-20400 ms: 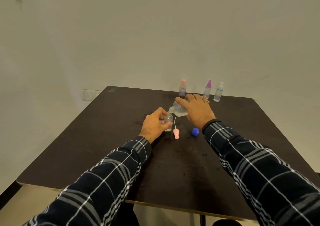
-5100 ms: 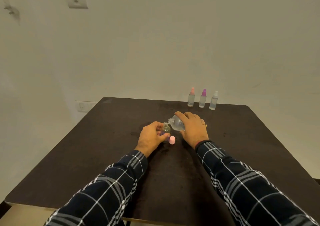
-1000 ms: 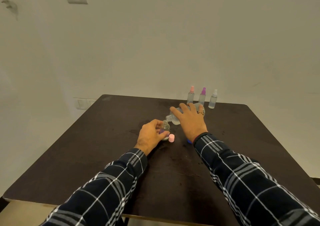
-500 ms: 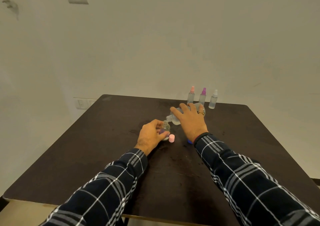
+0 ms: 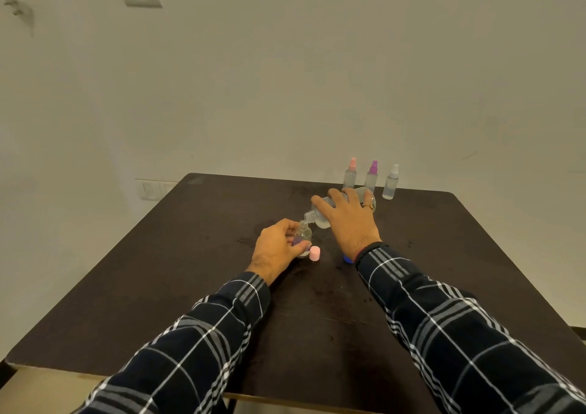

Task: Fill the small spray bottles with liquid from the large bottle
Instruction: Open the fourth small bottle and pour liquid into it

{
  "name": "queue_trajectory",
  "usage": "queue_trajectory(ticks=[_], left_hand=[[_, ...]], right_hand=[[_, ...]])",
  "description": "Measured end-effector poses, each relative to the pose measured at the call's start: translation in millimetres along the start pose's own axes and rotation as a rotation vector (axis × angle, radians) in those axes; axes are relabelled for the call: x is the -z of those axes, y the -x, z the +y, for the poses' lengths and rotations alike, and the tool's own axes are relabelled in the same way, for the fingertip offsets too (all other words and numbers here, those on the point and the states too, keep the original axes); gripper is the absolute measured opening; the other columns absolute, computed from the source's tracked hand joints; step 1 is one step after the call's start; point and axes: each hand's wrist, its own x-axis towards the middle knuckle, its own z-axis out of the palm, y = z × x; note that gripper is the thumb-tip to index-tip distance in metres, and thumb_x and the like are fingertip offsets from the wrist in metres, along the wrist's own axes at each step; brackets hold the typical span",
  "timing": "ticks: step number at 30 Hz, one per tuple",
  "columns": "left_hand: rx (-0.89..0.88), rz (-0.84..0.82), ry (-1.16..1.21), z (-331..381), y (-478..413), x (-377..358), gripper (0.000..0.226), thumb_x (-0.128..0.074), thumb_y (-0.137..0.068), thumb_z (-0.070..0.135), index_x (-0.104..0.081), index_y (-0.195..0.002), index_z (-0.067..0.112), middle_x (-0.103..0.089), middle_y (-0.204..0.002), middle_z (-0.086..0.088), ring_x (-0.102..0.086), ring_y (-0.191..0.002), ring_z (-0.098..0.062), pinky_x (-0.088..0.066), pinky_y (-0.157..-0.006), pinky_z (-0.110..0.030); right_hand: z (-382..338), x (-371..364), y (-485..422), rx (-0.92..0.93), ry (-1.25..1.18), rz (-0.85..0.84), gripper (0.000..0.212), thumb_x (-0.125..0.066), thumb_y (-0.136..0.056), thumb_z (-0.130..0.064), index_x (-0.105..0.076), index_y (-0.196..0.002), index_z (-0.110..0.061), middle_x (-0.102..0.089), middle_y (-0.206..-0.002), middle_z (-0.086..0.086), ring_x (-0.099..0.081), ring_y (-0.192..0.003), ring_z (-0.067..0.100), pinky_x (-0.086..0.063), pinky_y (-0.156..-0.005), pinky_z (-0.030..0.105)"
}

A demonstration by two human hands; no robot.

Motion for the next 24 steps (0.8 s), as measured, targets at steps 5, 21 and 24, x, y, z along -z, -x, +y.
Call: queue_trajectory(ticks=[5,21,24], left_hand=[[0.004,0.002,-0.003,0.2,0.0,-0.5,0.051,-0.084,-0.082,0.030,-0.061,-0.126,0.021,-0.070,-0.113,0.009,-0.067,-0.099,-0.005,-0.056,-0.096,-0.029],[0.004,0.007,-0.008,2.2,1.2,-0.1,0.049,-0.084,-0.082,0.029,-0.062,-0.125,0.021,-0.068,-0.107,0.012,-0.066,-0.094,-0.002,-0.056,-0.094,-0.026],[0.005,0.004,-0.004,2.3,1.4,0.3,0.048,-0.084,-0.082,0.029,-0.062,-0.124,0.021,-0.068,-0.108,0.012,-0.066,-0.095,-0.003,-0.056,-0.094,-0.027]], right_hand=[[0.2,0.0,0.2,-0.001,-0.002,-0.004,0.084,-0.074,-0.086,-0.015,-0.024,-0.150,-0.037,-0.032,-0.151,0.007,-0.027,-0.142,0.036,-0.026,-0.111,0.067],[0.3,-1.4,-1.3,0.006,-0.001,0.002,0.084,-0.074,-0.085,-0.012,-0.027,-0.149,-0.037,-0.034,-0.150,0.009,-0.029,-0.142,0.039,-0.023,-0.111,0.070],[0.4,-0.8,-1.2,0.007,0.000,-0.001,0.084,-0.074,-0.085,-0.014,-0.026,-0.150,-0.037,-0.033,-0.152,0.009,-0.028,-0.142,0.038,-0.023,-0.112,0.070]])
